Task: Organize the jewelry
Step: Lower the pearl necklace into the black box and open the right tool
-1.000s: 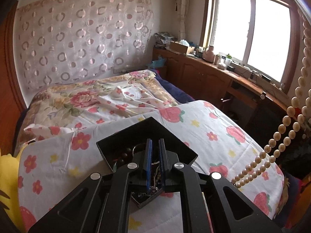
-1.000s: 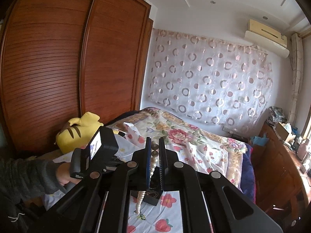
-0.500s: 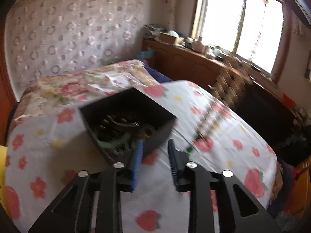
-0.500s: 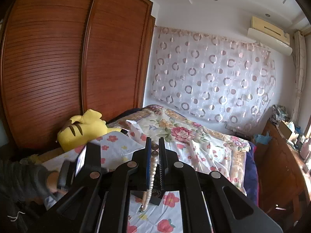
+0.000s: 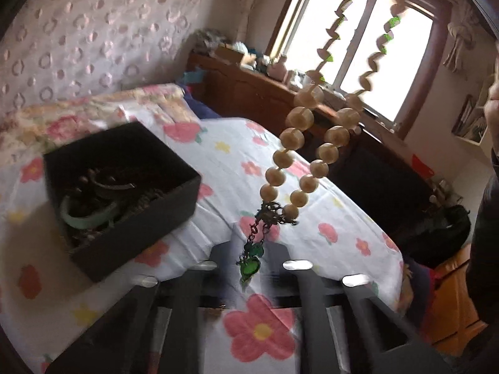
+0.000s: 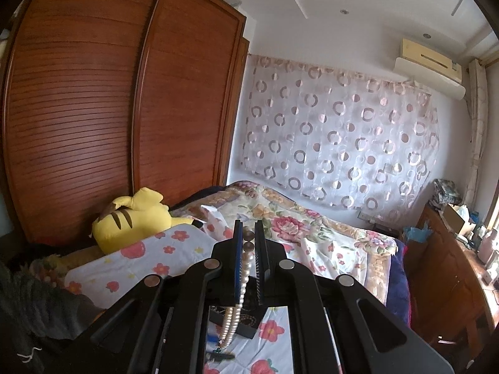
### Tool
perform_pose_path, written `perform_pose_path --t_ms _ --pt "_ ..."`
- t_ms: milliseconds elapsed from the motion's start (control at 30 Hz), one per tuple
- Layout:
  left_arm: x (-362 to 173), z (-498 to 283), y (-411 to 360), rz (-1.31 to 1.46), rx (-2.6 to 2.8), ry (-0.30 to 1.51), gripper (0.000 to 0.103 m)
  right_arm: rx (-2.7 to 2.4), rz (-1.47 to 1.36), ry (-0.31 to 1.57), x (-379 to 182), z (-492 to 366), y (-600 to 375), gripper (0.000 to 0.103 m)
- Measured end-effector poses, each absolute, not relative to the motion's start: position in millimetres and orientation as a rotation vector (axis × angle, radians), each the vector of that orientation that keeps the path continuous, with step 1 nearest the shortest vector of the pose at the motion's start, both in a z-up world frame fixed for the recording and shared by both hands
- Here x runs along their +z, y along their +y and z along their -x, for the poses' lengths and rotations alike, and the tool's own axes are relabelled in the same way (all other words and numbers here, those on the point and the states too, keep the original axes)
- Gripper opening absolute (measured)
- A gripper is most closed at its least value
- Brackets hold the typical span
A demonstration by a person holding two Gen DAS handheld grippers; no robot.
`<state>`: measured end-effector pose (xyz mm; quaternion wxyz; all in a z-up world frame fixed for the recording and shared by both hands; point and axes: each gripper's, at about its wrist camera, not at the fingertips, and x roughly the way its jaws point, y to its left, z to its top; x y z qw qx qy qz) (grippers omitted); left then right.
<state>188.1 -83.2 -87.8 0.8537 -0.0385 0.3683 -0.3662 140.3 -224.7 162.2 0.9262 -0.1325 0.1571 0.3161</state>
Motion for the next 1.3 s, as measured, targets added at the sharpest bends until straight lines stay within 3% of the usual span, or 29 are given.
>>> perform_pose_path --t_ms 667,1067,1300 --pt "-48.8 -172.1 -50.7 -0.035 -0.650 0.678 0.009 0.520 0.234 0.370 137.1 -171.3 -244.8 0.008" --pt "-18.6 -205.3 -14.8 -0.002 -0.524 0.614 0.009 0.578 0.302 0.280 176.4 -192.8 -195.5 0.008" --pt "-19.5 -211.3 1.1 -0.003 -0.487 0.619 0.009 0.599 0.333 0.371 148.0 -224.2 -172.6 0.008"
